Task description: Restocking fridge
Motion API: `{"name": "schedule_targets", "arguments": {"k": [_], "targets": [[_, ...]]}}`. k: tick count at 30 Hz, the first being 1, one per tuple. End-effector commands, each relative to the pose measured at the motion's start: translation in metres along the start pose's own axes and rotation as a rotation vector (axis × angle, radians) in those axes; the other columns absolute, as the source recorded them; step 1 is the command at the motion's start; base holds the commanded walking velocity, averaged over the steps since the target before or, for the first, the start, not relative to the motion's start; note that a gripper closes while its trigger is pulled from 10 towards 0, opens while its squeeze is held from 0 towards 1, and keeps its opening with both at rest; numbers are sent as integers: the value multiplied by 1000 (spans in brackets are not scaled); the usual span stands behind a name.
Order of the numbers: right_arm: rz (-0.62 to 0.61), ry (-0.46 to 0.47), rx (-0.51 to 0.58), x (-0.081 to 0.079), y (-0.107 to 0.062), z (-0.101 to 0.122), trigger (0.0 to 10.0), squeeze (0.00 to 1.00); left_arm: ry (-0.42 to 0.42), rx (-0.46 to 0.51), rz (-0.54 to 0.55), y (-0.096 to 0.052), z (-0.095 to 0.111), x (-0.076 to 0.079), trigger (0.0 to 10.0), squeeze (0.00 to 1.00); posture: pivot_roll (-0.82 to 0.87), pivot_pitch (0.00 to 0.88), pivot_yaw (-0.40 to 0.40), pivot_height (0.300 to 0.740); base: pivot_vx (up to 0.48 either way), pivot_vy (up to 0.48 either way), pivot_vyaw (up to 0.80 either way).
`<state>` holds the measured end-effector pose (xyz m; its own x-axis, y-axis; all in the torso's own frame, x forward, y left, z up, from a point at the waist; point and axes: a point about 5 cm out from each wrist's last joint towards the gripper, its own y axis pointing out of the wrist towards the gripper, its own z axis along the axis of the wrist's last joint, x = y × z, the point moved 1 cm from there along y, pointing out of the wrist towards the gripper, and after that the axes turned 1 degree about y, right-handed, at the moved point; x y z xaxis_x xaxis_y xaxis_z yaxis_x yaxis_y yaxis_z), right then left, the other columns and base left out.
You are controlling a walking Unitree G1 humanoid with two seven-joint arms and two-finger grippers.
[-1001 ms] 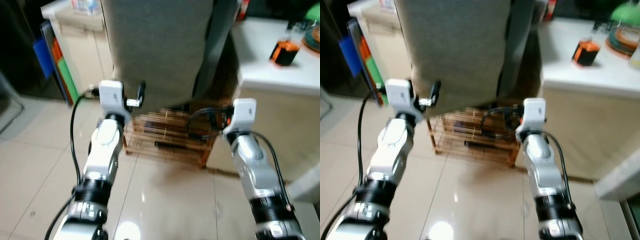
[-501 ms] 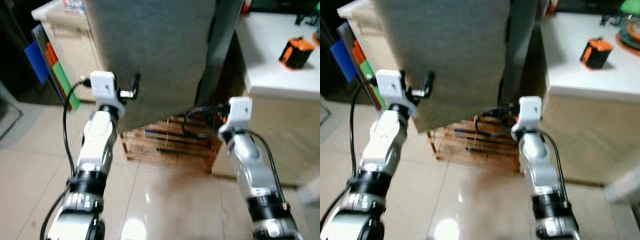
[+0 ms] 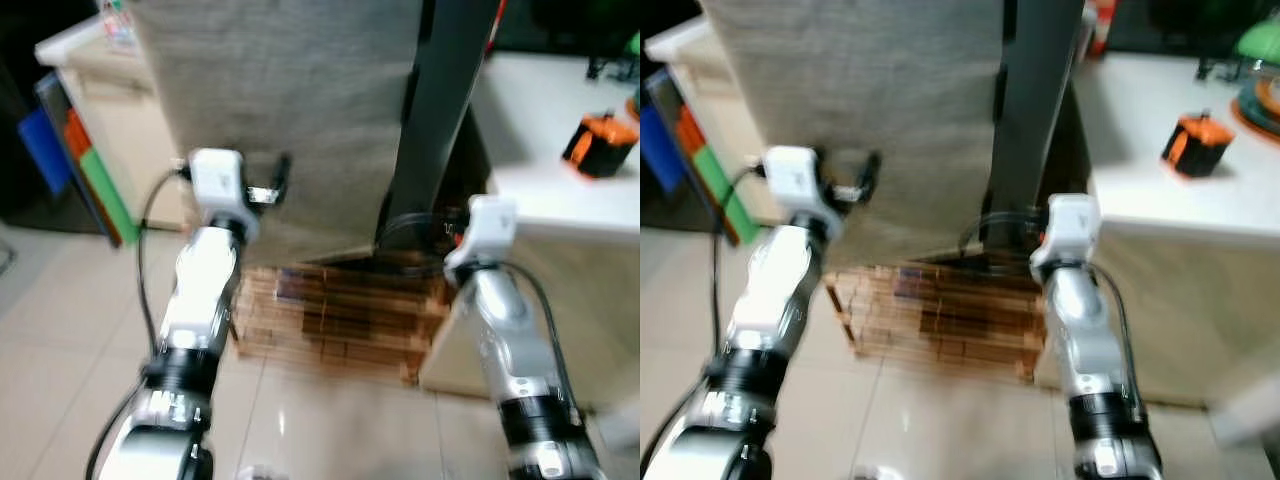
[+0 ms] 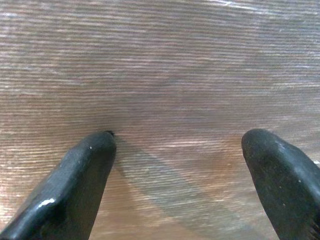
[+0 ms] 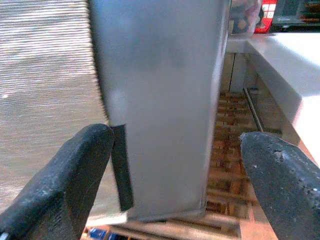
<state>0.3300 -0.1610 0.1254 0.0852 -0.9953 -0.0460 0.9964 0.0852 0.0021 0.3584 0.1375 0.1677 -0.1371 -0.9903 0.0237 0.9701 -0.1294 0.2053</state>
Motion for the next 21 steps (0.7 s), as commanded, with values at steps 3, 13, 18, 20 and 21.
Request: {"name": "schedule_targets", "arguments": {"k": [3, 13, 18, 20, 21], "targets": [[-24, -15, 8, 9, -2, 4, 10000, 0, -26, 0, -39, 0, 0, 14, 10000, 0, -134, 0, 29, 740, 0, 0, 0], [-41, -45, 13, 16, -2, 6, 10000, 0, -70, -63, 32, 0, -10, 0, 10000, 0, -134, 0, 29, 740, 0, 432, 0], [-63, -38, 12, 26, -7, 7, 10000, 0, -63, -62, 28, -2, -9, 0, 10000, 0, -136, 1, 26, 740, 0, 480, 0], [-77, -35, 7, 31, -8, 7, 10000, 0, -70, -72, 44, -4, -12, -2, 10000, 0, -138, 4, 26, 740, 0, 480, 0], [-80, -36, 7, 32, -9, 7, 10000, 0, -73, -75, 49, -4, -12, -2, 10000, 0, -139, 5, 27, 740, 0, 480, 0]]}}
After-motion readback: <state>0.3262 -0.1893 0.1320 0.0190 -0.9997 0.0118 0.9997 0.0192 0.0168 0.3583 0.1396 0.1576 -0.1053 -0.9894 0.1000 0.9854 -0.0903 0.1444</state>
